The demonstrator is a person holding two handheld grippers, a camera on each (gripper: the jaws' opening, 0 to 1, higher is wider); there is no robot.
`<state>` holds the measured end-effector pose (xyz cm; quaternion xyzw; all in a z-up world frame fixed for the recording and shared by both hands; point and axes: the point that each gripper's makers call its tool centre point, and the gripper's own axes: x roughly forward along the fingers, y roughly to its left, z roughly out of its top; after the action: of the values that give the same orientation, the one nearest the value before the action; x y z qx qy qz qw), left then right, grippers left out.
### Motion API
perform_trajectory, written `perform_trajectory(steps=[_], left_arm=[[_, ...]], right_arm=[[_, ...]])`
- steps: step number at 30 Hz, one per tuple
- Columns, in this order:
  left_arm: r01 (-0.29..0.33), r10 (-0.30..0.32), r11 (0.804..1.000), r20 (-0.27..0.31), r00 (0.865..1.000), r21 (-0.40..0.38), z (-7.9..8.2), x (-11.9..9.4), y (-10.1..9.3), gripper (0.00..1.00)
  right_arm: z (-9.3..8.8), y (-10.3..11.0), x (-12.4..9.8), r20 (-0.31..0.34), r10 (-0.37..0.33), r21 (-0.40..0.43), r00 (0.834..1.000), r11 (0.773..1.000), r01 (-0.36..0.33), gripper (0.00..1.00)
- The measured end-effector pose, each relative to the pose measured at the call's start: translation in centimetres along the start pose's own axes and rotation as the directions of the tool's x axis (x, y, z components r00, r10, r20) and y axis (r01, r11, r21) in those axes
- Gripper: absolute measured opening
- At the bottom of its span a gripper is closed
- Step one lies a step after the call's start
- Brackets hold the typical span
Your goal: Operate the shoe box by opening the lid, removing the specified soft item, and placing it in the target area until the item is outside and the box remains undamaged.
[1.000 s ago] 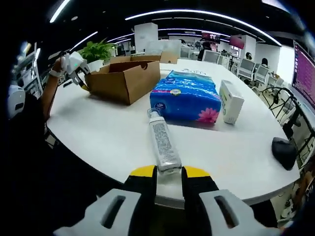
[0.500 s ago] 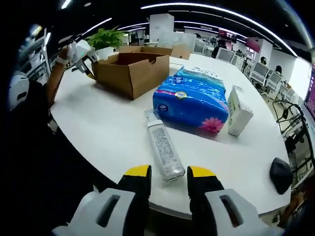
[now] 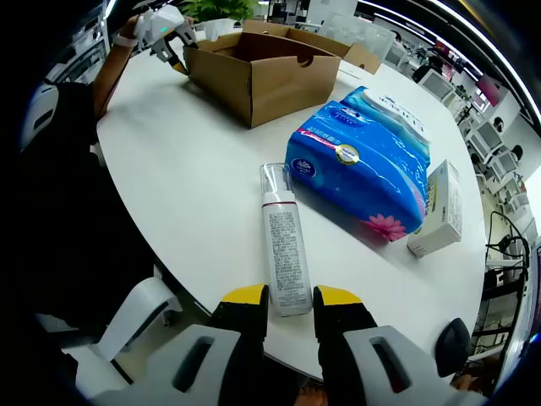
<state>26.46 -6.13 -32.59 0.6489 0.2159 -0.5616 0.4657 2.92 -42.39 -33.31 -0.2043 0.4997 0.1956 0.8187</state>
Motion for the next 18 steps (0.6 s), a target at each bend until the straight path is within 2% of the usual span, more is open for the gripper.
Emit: perform_trajectory(steps=[4, 5, 10, 13, 18], left_arm=[[-0.001, 0.001, 1.0, 0.0, 1.0, 0.0, 0.0, 0.0, -0.1, 0.2], [-0.001, 0.001, 1.0, 0.0, 1.0, 0.0, 0.0, -0.1, -0.1, 0.2], [-0.002, 0.002, 1.0, -0.007, 1.0, 0.003, 0.0, -0.1, -0.2, 0.2], [-0.002, 0.002, 1.0, -0.008, 1.0, 0.003, 0.1, -0.1, -0.1, 0.2], [-0.003, 0.004, 1.0, -0.01, 1.0, 0.003, 0.1, -0.1, -0.1, 0.2]], right_arm=[[-0.3, -0.7, 0.0, -0.041, -0.005, -0.044, 0.999, 0.999, 0.003, 0.21], [-0.4, -0.9, 0.0, -0.059, 0.001, -0.085, 0.998, 0.996, -0.006, 0.21], [-0.6, -1.7, 0.1, -0.119, 0.006, -0.163, 0.993, 0.986, -0.026, 0.21], [-0.5, -2.1, 0.3, -0.142, 0.014, -0.216, 0.99, 0.975, -0.044, 0.21], [-0.2, -3.1, 0.6, -0.158, -0.002, -0.251, 0.987, 0.967, -0.038, 0.21]])
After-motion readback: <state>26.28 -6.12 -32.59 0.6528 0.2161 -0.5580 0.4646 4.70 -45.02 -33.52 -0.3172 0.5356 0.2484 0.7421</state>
